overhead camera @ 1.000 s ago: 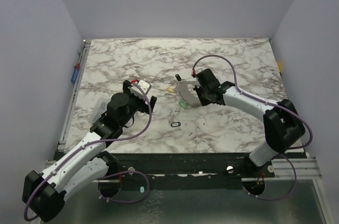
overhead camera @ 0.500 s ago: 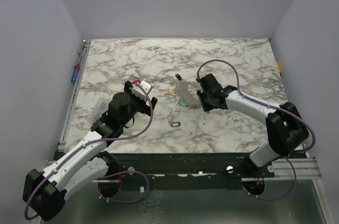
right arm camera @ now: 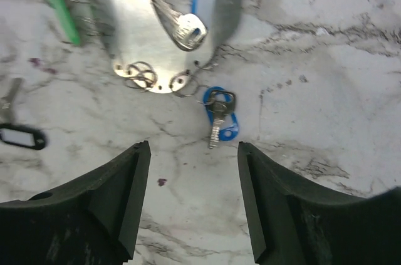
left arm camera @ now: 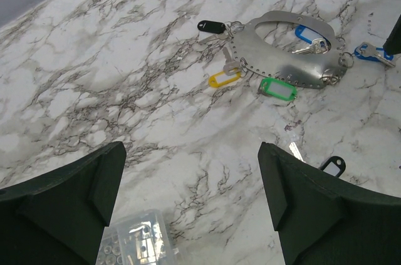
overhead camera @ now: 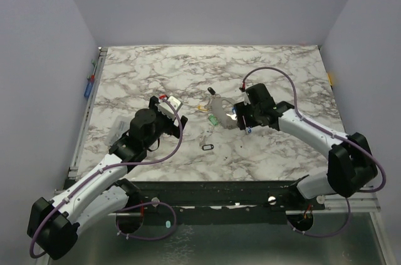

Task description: Put the keys on the keyring

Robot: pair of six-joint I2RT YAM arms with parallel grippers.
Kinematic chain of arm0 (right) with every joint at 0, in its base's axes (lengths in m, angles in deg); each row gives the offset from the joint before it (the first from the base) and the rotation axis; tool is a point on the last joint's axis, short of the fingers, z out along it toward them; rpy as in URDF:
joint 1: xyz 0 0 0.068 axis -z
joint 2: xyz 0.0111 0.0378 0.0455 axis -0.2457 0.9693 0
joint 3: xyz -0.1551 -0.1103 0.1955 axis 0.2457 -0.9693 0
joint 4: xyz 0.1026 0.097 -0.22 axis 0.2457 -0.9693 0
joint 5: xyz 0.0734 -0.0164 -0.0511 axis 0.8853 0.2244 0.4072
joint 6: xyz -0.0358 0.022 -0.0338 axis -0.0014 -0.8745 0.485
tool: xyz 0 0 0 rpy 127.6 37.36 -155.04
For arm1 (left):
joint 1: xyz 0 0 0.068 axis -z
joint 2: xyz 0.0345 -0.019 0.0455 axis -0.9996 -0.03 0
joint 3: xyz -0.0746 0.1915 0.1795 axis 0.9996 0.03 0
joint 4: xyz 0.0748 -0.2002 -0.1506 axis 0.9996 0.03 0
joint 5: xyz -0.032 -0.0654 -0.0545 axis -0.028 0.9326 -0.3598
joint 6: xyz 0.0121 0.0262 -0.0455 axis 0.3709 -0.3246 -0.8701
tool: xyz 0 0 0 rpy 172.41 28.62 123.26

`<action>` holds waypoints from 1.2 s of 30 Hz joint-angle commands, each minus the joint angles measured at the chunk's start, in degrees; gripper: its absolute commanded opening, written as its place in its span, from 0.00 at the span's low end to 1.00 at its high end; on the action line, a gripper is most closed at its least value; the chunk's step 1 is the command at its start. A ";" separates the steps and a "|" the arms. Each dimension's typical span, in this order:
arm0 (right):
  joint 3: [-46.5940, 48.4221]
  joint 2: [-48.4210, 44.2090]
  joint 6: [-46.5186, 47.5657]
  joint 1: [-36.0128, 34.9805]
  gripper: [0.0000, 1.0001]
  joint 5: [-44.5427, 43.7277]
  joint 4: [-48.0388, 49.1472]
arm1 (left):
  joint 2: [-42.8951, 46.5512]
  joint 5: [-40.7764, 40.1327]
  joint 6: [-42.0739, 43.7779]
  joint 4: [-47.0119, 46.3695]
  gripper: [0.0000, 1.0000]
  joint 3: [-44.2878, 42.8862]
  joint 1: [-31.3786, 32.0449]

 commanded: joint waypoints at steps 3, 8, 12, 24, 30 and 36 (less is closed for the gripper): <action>1.20 -4.46 1.08 -1.75 0.66 13.83 7.28 | -0.18 1.23 0.62 -0.07 0.94 -1.07 -0.24; 3.85 -0.53 -0.94 -2.54 0.63 18.46 10.39 | 0.00 1.09 0.68 -0.10 0.94 -0.86 -0.22; 4.89 3.24 -4.64 -3.41 0.63 21.89 13.81 | 0.00 1.01 0.62 -0.10 0.94 -0.90 -0.22; 2.69 11.93 -17.88 -3.87 0.79 24.25 24.32 | 0.00 1.22 0.58 -0.11 0.93 -0.90 -0.23; 3.66 16.45 -19.81 -4.08 0.80 23.53 26.06 | 0.32 1.31 0.57 -0.10 0.93 -0.82 -0.16; 4.70 19.59 -19.04 -4.54 0.80 23.61 28.53 | 0.28 1.60 0.51 -0.19 0.93 -0.90 -0.16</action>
